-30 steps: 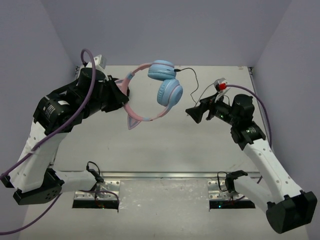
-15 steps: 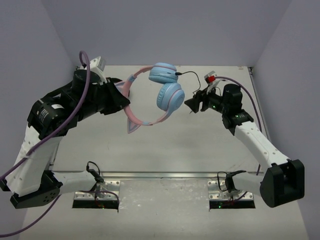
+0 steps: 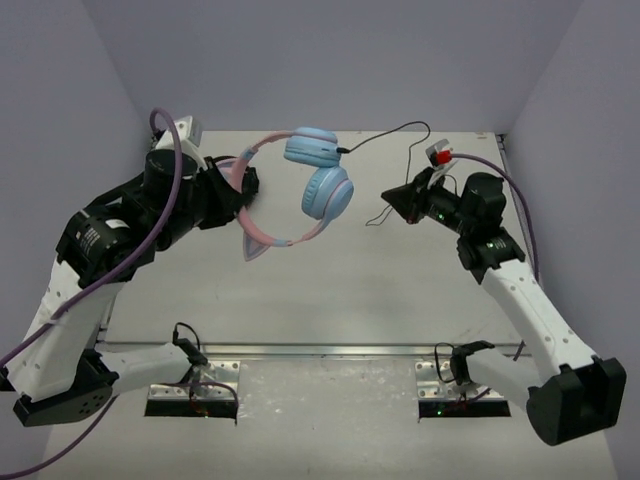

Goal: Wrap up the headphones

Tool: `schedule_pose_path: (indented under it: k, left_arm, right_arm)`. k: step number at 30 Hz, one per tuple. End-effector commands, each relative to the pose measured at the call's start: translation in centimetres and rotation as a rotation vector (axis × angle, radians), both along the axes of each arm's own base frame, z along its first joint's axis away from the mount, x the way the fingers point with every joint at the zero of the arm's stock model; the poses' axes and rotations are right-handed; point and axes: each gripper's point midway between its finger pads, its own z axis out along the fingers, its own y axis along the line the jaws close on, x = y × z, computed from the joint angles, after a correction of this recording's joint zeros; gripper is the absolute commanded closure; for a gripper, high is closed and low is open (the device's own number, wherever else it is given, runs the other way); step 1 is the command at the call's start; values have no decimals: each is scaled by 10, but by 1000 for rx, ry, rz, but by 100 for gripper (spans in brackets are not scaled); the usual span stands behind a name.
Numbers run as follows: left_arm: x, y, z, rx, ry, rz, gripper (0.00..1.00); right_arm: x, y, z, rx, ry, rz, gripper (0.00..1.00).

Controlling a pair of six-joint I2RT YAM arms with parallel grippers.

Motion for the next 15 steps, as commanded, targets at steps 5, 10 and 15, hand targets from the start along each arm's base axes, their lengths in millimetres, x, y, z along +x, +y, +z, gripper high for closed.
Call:
schedule_pose_path:
  k: [5,10,15]
  left_arm:
    - [24,41,-13,140,-152,188,100]
    - [31,49,-32,250,-138,207,100]
    - [38,33,-48,304,-135,106,100]
  right_arm:
    - [-18,-44,64,-73,-158,-206,99]
    - [-32,-62,93,-115,-209,-279,99]
    - [-55,-54,120,-159,-263,-177,99]
